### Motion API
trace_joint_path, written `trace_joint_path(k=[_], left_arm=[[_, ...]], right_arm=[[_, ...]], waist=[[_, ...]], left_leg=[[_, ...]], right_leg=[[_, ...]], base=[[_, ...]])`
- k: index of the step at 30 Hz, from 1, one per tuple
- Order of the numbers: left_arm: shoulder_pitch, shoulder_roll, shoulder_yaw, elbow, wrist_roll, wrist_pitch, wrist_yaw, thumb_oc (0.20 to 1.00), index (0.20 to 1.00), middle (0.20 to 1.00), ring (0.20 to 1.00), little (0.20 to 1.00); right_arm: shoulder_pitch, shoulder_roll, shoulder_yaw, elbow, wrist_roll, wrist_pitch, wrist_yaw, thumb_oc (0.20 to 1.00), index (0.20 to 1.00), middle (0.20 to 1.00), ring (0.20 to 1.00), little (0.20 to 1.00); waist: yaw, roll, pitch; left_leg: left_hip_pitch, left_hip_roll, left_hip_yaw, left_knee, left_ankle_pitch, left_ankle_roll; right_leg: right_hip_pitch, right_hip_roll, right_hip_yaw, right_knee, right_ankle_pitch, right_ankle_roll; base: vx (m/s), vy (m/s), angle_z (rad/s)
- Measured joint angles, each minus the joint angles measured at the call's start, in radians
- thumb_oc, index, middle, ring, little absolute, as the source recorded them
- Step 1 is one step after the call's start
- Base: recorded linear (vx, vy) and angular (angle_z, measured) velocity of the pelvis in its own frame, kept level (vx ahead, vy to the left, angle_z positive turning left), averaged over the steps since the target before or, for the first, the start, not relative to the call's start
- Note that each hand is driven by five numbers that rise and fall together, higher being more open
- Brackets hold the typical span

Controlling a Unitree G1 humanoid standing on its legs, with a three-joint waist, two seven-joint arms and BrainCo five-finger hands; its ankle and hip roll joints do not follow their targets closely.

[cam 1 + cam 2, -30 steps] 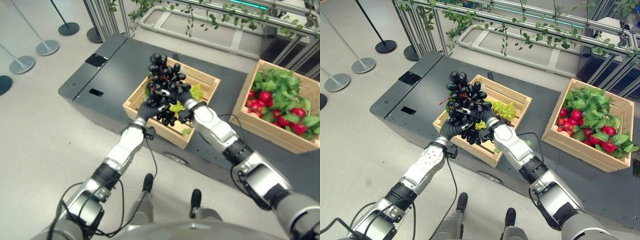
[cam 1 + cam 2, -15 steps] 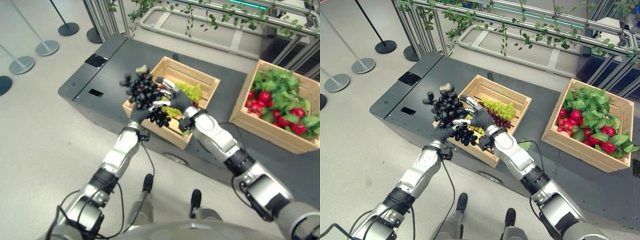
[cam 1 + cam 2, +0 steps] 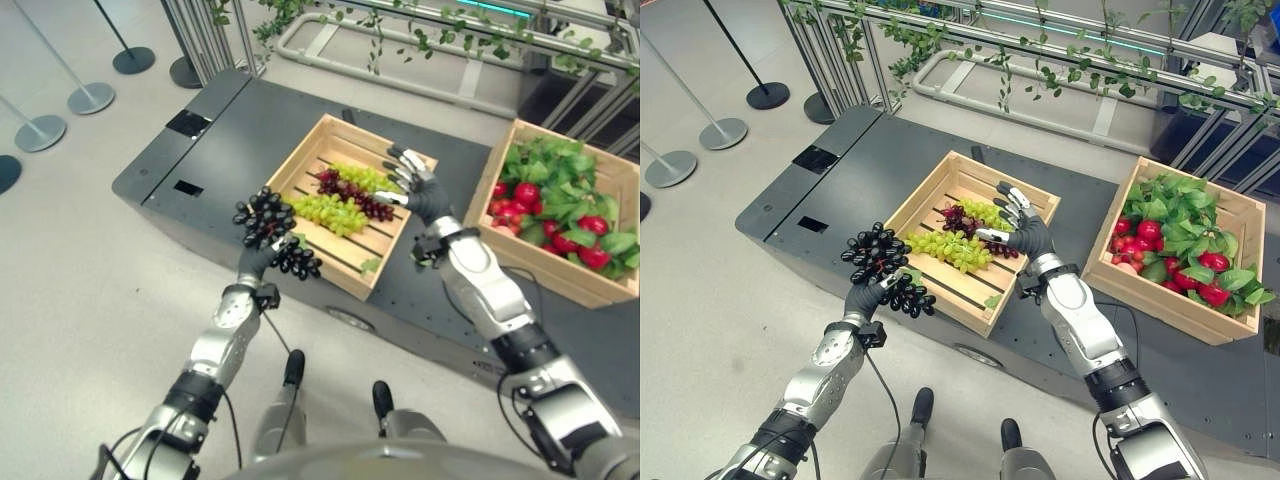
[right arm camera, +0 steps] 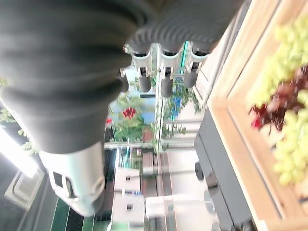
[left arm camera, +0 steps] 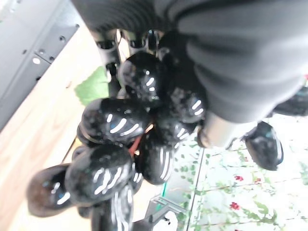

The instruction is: Pick up the fruits from the basket on one side to the basket on the other side

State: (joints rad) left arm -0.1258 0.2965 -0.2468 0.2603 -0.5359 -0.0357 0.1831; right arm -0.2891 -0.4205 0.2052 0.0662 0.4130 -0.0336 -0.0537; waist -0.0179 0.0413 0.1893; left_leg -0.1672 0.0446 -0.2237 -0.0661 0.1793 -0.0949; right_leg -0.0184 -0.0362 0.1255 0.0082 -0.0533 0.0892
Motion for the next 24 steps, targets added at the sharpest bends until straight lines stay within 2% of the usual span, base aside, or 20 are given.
trace_joint_path(k=[3, 5, 9, 10, 11, 12, 13, 14, 15, 16, 17, 18, 19, 20, 21, 22, 23, 24], left_arm=[[0.054, -0.016, 0.029, -0.002, -0.001, -0.005, -0.014, 0.2, 0.2, 0.2, 0.2, 0.2], [0.112, -0.024, 0.054, -0.002, -0.009, -0.007, -0.025, 0.2, 0.2, 0.2, 0.2, 0.2], [0.17, -0.045, 0.099, -0.006, -0.036, -0.014, -0.04, 0.2, 0.2, 0.2, 0.2, 0.2], [0.197, -0.058, 0.125, -0.014, -0.037, -0.019, -0.049, 0.2, 0.2, 0.2, 0.2, 0.2], [0.209, -0.063, 0.129, -0.014, -0.037, -0.02, -0.049, 0.2, 0.2, 0.2, 0.2, 0.2], [0.22, -0.064, 0.129, -0.015, -0.037, -0.02, -0.053, 0.2, 0.2, 0.2, 0.2, 0.2], [0.228, -0.072, 0.128, -0.015, -0.037, -0.02, -0.062, 0.2, 0.2, 0.2, 0.2, 0.2], [0.239, -0.077, 0.13, -0.016, -0.037, -0.022, -0.066, 0.2, 0.2, 0.2, 0.2, 0.2], [0.249, -0.082, 0.138, -0.016, -0.037, -0.022, -0.075, 0.2, 0.2, 0.2, 0.2, 0.2], [0.25, -0.079, 0.139, -0.016, -0.036, -0.022, -0.078, 0.2, 0.2, 0.2, 0.2, 0.2], [0.25, -0.078, 0.141, -0.017, -0.036, -0.022, -0.08, 0.2, 0.2, 0.2, 0.2, 0.2], [0.253, -0.08, 0.141, -0.016, -0.036, -0.02, -0.086, 0.2, 0.2, 0.2, 0.2, 0.2], [0.266, -0.082, 0.142, -0.02, -0.036, -0.02, -0.092, 0.2, 0.2, 0.2, 0.2, 0.2], [0.287, -0.087, 0.142, -0.032, -0.036, -0.02, -0.103, 0.2, 0.2, 0.2, 0.2, 0.2], [0.287, -0.087, 0.142, -0.035, -0.036, -0.02, -0.108, 0.2, 0.2, 0.2, 0.2, 0.2], [0.273, -0.085, 0.144, -0.051, -0.036, -0.02, -0.113, 0.2, 0.2, 0.2, 0.2, 0.2], [0.278, -0.083, 0.146, -0.069, -0.035, -0.02, -0.114, 0.2, 0.2, 0.2, 0.2, 0.2], [0.272, -0.083, 0.147, -0.094, -0.034, -0.02, -0.121, 0.2, 0.2, 0.2, 0.2, 0.2]], right_arm=[[0.074, -0.007, -0.046, 0.0, -0.01, -0.003, -0.001, 1.0, 1.0, 1.0, 1.0, 1.0], [0.11, -0.013, -0.057, 0.001, -0.017, -0.004, 0.001, 1.0, 1.0, 1.0, 1.0, 1.0], [0.153, -0.027, -0.09, 0.014, -0.031, -0.012, 0.002, 1.0, 1.0, 1.0, 1.0, 1.0], [0.173, -0.027, -0.105, 0.014, -0.032, -0.014, 0.004, 1.0, 1.0, 1.0, 1.0, 1.0], [0.19, -0.027, -0.116, 0.014, -0.037, -0.014, 0.004, 1.0, 1.0, 1.0, 1.0, 1.0], [0.202, -0.032, -0.124, 0.015, -0.046, -0.015, 0.002, 1.0, 1.0, 1.0, 1.0, 1.0], [0.228, -0.039, -0.145, 0.015, -0.06, -0.021, 0.002, 1.0, 1.0, 1.0, 1.0, 1.0], [0.238, -0.039, -0.15, 0.017, -0.07, -0.023, 0.002, 1.0, 1.0, 1.0, 1.0, 1.0], [0.257, -0.031, -0.157, 0.015, -0.09, -0.029, 0.0, 1.0, 1.0, 1.0, 1.0, 1.0], [0.262, -0.031, -0.156, 0.015, -0.102, -0.029, 0.001, 1.0, 1.0, 1.0, 1.0, 1.0], [0.262, -0.029, -0.157, 0.015, -0.111, -0.029, 0.001, 1.0, 1.0, 1.0, 1.0, 1.0], [0.272, -0.022, -0.163, 0.011, -0.128, -0.032, 0.002, 1.0, 1.0, 1.0, 1.0, 1.0], [0.288, -0.016, -0.162, 0.003, -0.135, -0.032, 0.002, 1.0, 1.0, 1.0, 1.0, 1.0], [0.314, -0.014, -0.162, -0.021, -0.147, -0.034, 0.005, 1.0, 1.0, 1.0, 1.0, 1.0], [0.326, -0.009, -0.166, -0.029, -0.148, -0.037, 0.005, 1.0, 1.0, 1.0, 1.0, 1.0], [0.338, 0.004, -0.166, -0.029, -0.148, -0.039, 0.01, 1.0, 1.0, 1.0, 1.0, 1.0], [0.333, 0.012, -0.163, -0.027, -0.148, -0.039, 0.016, 1.0, 1.0, 1.0, 1.0, 1.0], [0.324, 0.026, -0.168, -0.027, -0.148, -0.046, 0.023, 1.0, 1.0, 1.0, 1.0, 1.0]], waist=[[-0.022, 0.027, 0.002], [-0.022, 0.049, 0.002], [-0.021, 0.073, 0.009], [-0.02, 0.078, 0.012], [-0.021, 0.081, 0.014], [-0.021, 0.088, 0.018], [-0.038, 0.095, 0.025], [-0.039, 0.098, 0.025], [-0.037, 0.09, 0.03], [-0.037, 0.075, 0.04], [-0.043, 0.055, 0.049], [-0.044, 0.029, 0.063], [-0.042, 0.018, 0.059], [-0.049, 0.015, 0.055], [-0.058, 0.018, 0.053], [-0.072, 0.002, 0.053], [-0.063, -0.003, 0.05], [-0.054, -0.003, 0.048]], left_leg=[[0.004, -0.001, -0.029, 0.002, -0.001, -0.003], [0.004, 0.007, -0.035, 0.012, -0.004, -0.013], [0.0, 0.03, -0.048, 0.029, -0.021, -0.026], [-0.002, 0.038, -0.055, 0.04, -0.024, -0.037], [0.0, 0.041, -0.054, 0.043, -0.025, -0.033], [-0.006, 0.042, -0.052, 0.05, -0.012, -0.043], [-0.005, 0.055, -0.028, 0.043, 0.001, -0.041], [-0.011, 0.067, 0.004, 0.034, -0.013, -0.036], [-0.022, 0.095, 0.121, 0.037, -0.068, -0.005], [-0.022, 0.094, 0.169, 0.044, -0.13, 0.036], [-0.02, 0.088, 0.203, 0.064, -0.169, 0.044], [-0.028, 0.047, 0.26, 0.199, -0.18, 0.083], [-0.016, 0.01, 0.273, 0.289, -0.174, 0.081], [0.014, -0.036, 0.278, 0.348, -0.209, 0.075], [0.021, -0.052, 0.276, 0.347, -0.211, 0.08], [0.037, -0.066, 0.255, 0.303, -0.187, 0.113], [0.05, -0.074, 0.249, 0.264, -0.176, 0.121], [0.07, -0.067, 0.241, 0.203, -0.159, 0.117]], right_leg=[[0.032, 0.008, -0.011, -0.024, -0.001, -0.006], [0.036, 0.019, -0.017, -0.024, -0.002, -0.015], [0.052, 0.046, -0.038, -0.019, -0.003, -0.035], [0.055, 0.058, -0.046, -0.016, -0.009, -0.046], [0.067, 0.065, -0.057, -0.019, -0.008, -0.05], [0.077, 0.072, -0.07, -0.013, -0.011, -0.055], [0.079, 0.077, -0.096, -0.002, -0.024, -0.072], [0.087, 0.091, -0.109, 0.007, -0.028, -0.074], [0.098, 0.088, -0.145, 0.007, -0.029, -0.086], [0.093, 0.075, -0.164, 0.025, -0.039, -0.091], [0.09, 0.05, -0.175, 0.028, -0.042, -0.099], [0.121, 0.016, -0.215, 0.017, -0.042, -0.098], [0.134, 0.004, -0.223, 0.018, -0.051, -0.094], [0.143, -0.001, -0.246, 0.038, -0.074, -0.088], [0.147, -0.002, -0.263, 0.051, -0.086, -0.084], [0.137, -0.011, -0.277, 0.093, -0.107, -0.074], [0.118, -0.006, -0.275, 0.128, -0.122, -0.075], [0.077, -0.008, -0.306, 0.218, -0.162, -0.076]], base=[[-0.05, -0.125, 0.28], [-0.13, -0.195, 0.11], [-0.12, -0.19, 0.15], [-0.17, -0.133, 0.2], [-0.14, -0.087, 0.37], [-0.14, -0.103, 0.68], [-0.07, -0.07, 0.71], [-0.11, -0.123, 0.9], [-0.1, -0.121, 0.78], [-0.14, -0.154, 0.76], [-0.19, -0.173, 0.67], [-0.18, -0.146, 0.58], [-0.15, -0.121, 0.72], [-0.07, -0.047, 0.66], [-0.05, -0.027, 1.08], [-0.05, -0.019, 0.94], [-0.14, 0.001, 0.97], [-0.16, 0.034, 0.63]])
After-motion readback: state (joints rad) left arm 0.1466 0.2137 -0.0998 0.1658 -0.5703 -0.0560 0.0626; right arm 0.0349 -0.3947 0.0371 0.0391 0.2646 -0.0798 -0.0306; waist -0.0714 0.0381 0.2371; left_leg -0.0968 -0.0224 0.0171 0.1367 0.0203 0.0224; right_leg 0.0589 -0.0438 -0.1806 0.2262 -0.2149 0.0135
